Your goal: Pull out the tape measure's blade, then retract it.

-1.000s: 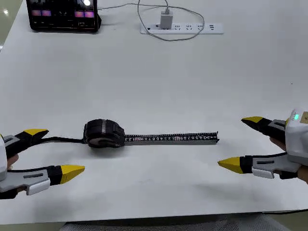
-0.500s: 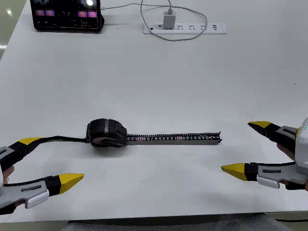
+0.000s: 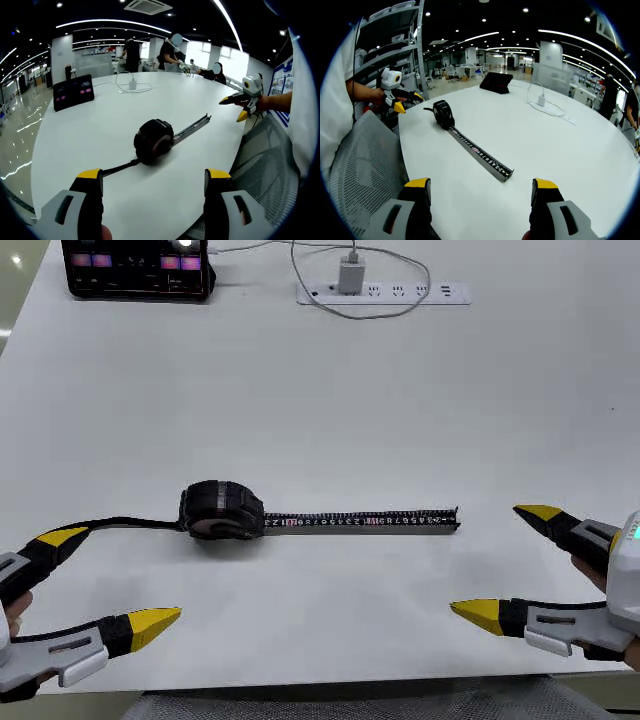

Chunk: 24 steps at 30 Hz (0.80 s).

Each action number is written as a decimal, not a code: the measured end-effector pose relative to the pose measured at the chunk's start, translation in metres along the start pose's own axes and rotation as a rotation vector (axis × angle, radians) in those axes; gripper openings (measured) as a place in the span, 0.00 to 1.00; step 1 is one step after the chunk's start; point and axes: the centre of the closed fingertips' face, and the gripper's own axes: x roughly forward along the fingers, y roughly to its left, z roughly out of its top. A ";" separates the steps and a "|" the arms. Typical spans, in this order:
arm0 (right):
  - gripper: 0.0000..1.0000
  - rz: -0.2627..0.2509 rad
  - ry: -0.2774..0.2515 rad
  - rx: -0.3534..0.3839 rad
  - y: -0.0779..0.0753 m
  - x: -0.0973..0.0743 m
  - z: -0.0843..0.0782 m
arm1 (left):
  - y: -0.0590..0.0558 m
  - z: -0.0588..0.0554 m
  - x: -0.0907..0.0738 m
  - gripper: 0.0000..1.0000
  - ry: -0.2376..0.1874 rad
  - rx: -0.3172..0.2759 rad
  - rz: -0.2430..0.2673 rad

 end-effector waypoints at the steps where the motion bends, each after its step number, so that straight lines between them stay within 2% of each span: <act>1: 0.82 0.000 0.001 0.000 0.001 0.000 -0.001 | 0.000 0.000 0.000 0.81 0.000 0.003 -0.001; 5: 0.83 0.003 0.006 -0.003 0.004 0.001 -0.006 | -0.001 -0.001 -0.001 0.81 0.000 0.008 -0.001; 24: 0.89 0.001 0.021 -0.007 0.008 -0.004 -0.009 | -0.005 -0.004 -0.005 0.84 0.001 0.012 -0.001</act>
